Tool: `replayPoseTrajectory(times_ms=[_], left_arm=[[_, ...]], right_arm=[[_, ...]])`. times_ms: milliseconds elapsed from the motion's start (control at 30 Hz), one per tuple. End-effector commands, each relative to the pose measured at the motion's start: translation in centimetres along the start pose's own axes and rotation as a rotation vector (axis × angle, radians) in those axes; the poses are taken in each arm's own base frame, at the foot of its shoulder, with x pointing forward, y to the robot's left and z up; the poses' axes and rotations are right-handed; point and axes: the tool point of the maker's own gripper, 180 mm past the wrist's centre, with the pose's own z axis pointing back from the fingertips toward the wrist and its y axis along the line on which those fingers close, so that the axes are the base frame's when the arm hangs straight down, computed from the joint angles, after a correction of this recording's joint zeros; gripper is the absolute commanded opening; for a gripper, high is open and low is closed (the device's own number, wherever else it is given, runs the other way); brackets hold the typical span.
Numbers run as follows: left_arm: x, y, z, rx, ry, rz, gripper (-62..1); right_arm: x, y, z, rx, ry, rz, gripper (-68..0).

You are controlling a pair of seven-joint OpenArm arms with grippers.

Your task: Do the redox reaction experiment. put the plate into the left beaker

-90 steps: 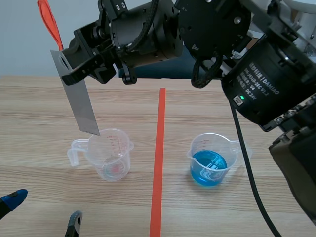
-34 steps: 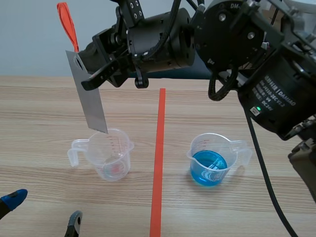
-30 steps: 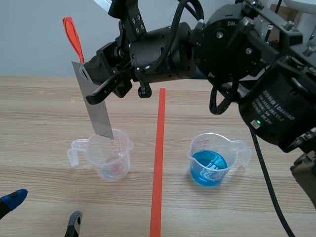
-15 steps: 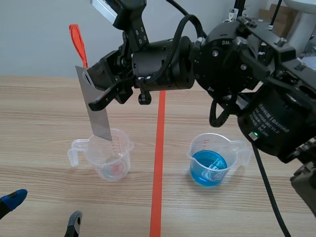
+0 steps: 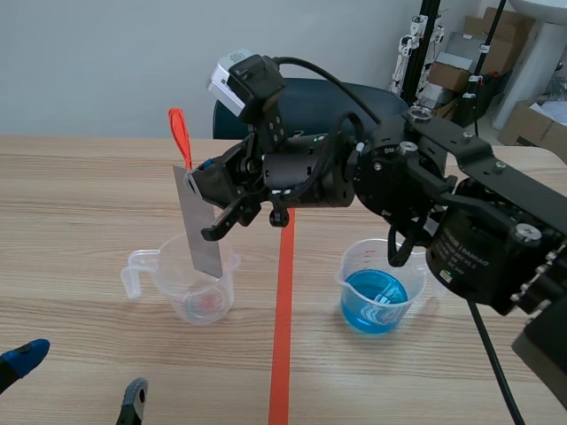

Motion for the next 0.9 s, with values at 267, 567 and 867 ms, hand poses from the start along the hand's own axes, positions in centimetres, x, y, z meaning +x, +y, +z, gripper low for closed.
replayPoseTrajectory(times_ms=[267, 567, 867], left_arm=[[0.3, 0.1, 0.3, -0.005, -0.008, -0.001, 1.4], [0.3, 0.1, 0.3, -0.005, -0.008, -0.001, 1.4], [0.3, 0.1, 0.3, -0.005, -0.008, -0.001, 1.4]], right_arm=[[0.0, -1.2, 0.0, -0.021, -0.053, 0.004, -66.9], [-0.7, 0.6, -0.9, 0.029, -0.041, 0.046, -66.9], [-1.5, 1.1, -1.2, 0.043, -0.051, 0.065, -66.9]])
